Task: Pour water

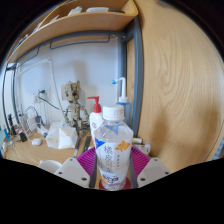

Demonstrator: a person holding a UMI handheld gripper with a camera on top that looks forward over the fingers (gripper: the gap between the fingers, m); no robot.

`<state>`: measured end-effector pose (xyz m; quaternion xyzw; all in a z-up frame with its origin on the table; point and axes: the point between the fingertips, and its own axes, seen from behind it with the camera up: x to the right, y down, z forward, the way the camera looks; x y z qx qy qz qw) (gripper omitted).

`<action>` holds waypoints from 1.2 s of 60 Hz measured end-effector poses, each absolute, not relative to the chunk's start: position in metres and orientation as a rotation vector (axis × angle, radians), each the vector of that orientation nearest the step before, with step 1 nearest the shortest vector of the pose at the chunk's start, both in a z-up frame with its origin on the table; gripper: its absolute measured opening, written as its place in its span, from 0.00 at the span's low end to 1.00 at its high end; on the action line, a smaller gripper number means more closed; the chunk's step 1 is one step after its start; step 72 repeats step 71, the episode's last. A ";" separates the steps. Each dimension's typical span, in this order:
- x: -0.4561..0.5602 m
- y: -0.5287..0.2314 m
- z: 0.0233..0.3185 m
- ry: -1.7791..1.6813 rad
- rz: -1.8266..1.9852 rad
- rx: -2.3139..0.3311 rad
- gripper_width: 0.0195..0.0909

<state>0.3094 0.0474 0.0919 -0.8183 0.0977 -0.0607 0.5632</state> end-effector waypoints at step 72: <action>0.288 -0.123 0.148 0.127 0.048 -2.213 0.84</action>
